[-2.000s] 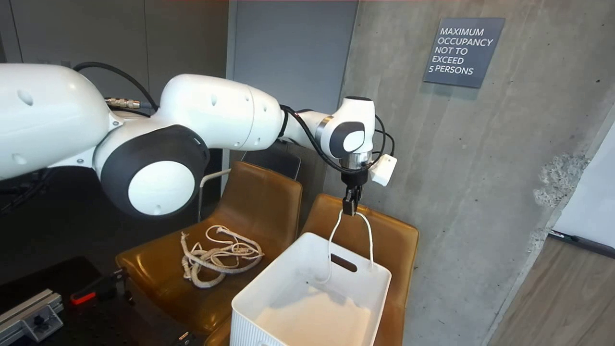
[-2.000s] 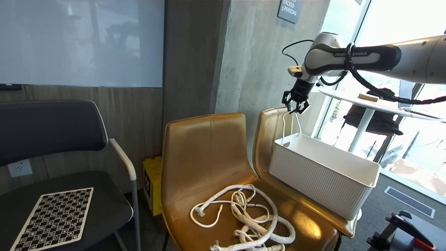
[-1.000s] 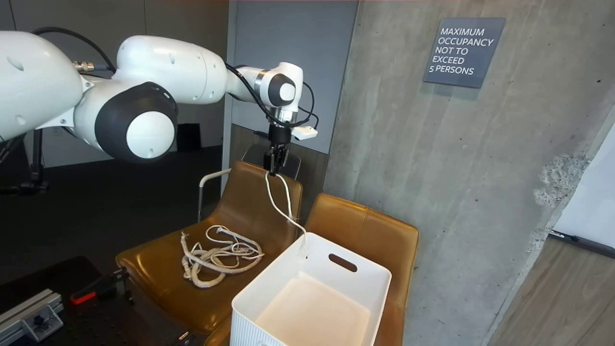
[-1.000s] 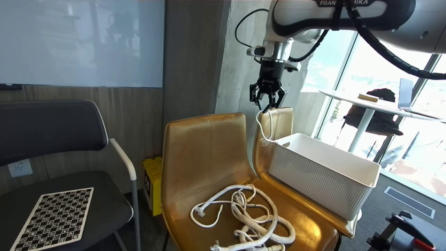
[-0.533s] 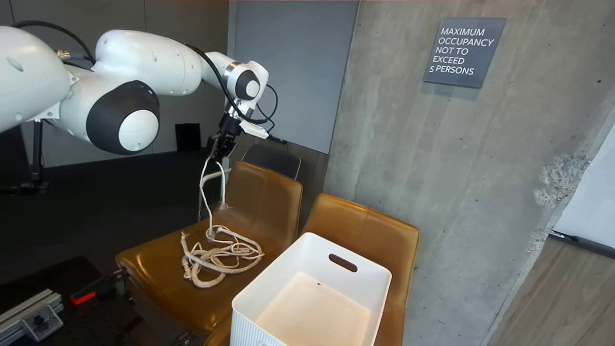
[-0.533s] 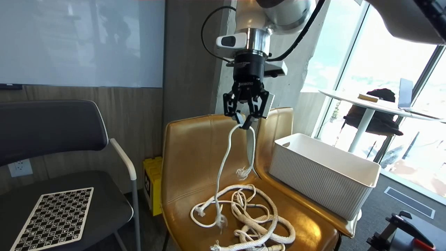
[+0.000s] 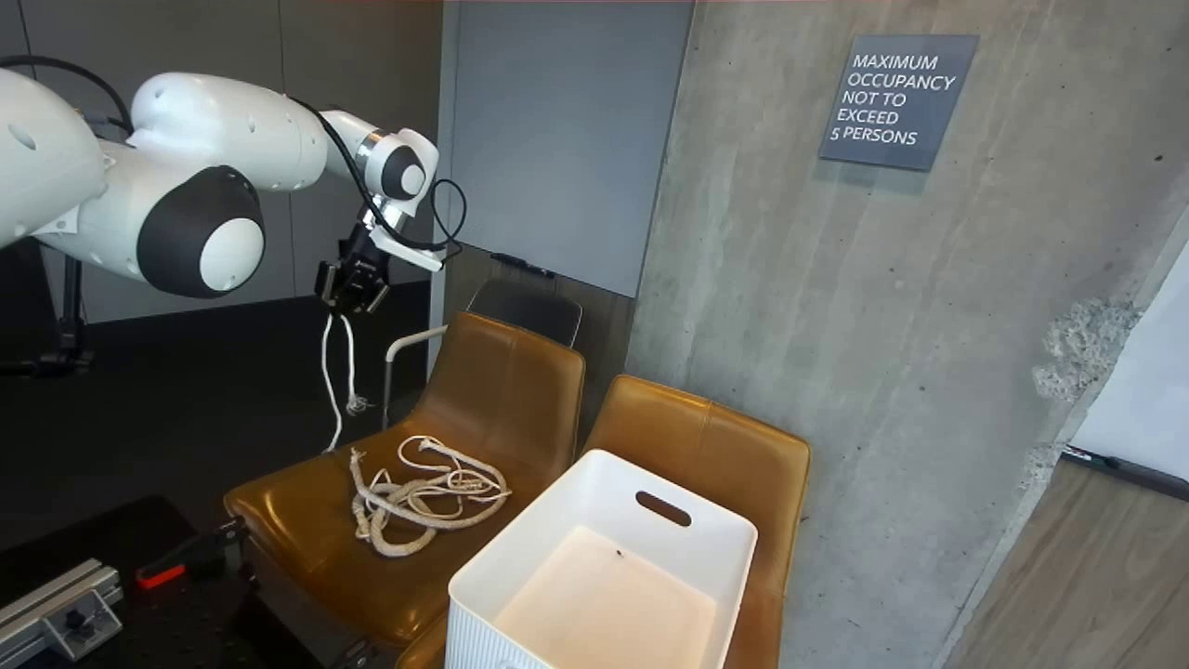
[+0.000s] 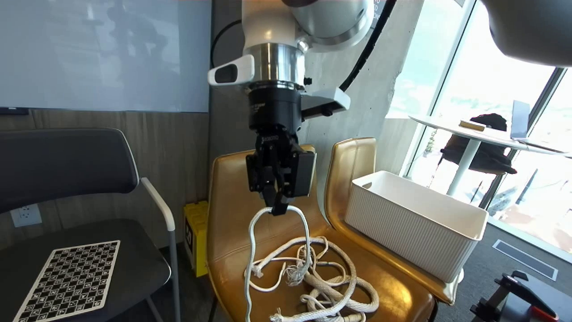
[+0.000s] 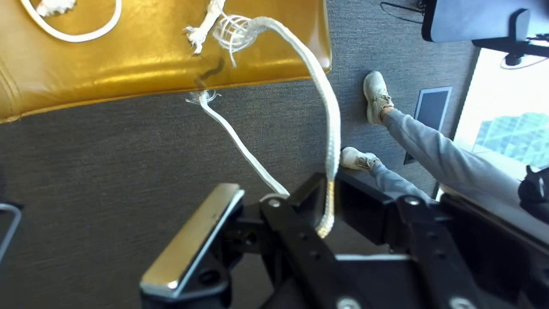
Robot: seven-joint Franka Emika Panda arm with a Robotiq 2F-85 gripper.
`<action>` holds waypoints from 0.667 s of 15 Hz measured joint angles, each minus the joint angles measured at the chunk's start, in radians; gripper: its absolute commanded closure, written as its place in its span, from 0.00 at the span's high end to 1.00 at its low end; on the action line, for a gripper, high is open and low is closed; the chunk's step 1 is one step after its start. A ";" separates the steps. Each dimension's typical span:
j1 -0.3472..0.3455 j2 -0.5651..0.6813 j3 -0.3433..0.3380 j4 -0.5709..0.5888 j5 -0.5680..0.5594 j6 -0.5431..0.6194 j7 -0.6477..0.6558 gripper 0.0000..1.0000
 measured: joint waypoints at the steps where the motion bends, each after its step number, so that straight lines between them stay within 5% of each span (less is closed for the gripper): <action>1: 0.019 0.007 -0.007 0.000 -0.019 0.004 0.039 0.03; 10: 0.076 -0.020 -0.093 0.004 -0.173 -0.001 0.311 0.03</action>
